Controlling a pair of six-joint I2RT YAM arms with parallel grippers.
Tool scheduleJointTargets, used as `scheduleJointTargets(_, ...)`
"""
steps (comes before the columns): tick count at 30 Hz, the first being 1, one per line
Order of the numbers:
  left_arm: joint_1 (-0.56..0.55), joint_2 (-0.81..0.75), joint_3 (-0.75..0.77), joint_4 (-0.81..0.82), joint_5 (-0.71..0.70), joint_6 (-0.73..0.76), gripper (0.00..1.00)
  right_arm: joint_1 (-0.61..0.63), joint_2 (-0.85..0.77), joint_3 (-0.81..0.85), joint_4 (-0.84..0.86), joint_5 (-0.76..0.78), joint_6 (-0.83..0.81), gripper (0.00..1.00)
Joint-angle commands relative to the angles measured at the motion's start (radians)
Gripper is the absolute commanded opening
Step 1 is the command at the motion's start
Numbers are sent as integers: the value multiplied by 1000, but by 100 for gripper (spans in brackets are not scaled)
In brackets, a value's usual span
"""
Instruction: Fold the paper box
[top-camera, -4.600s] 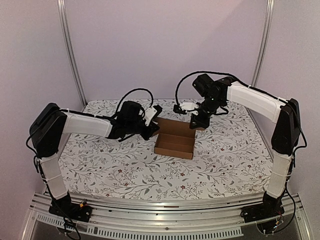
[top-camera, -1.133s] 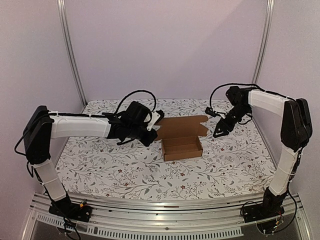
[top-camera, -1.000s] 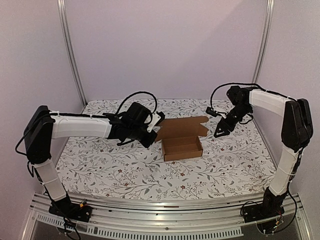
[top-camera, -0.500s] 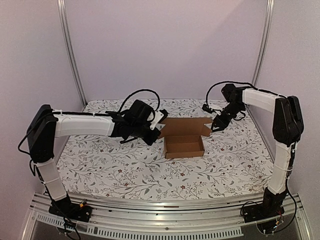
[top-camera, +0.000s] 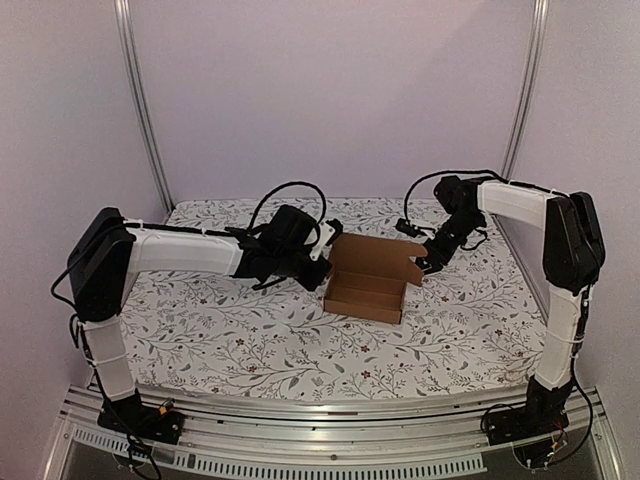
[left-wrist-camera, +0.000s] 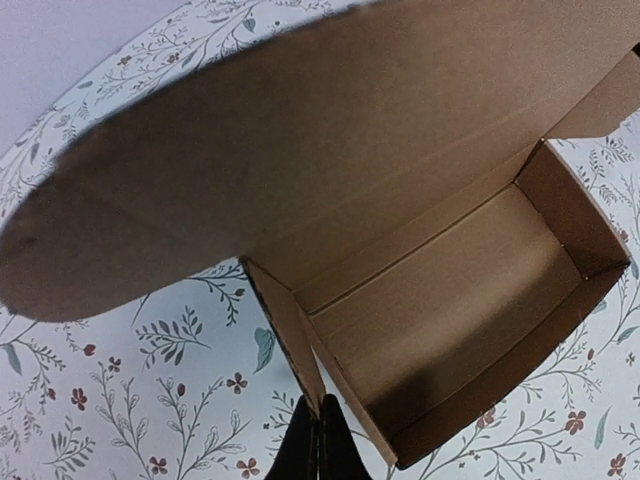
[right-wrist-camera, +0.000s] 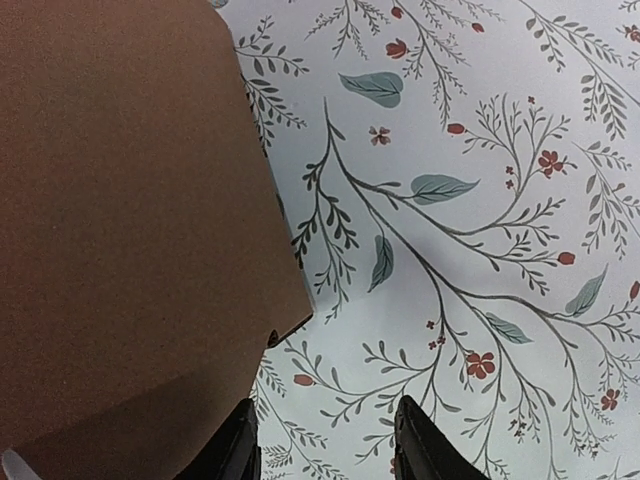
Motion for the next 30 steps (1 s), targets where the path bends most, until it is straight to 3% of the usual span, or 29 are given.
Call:
scheduleJointTargets(1,-45,31,20,59,33,-21,0,7,22,23,-10,-41,113,44)
scheduleJointTargets(6,-46,39,-6,103,25,-51,0,7,43,6,-12,-33,257,44)
scheduleJointTargets(11,-54,52,-9,118,14,-67,0,6,26,-20,-16,-13,300,44)
scheduleJointTargets(25,-79,29,-86,197,-84,-47,0,-75,-31,-33,-98,43,12,46)
scheduleJointTargets(30,-92,33,-91,222,-91,-65,0,-75,-23,-30,-106,6,9,46)
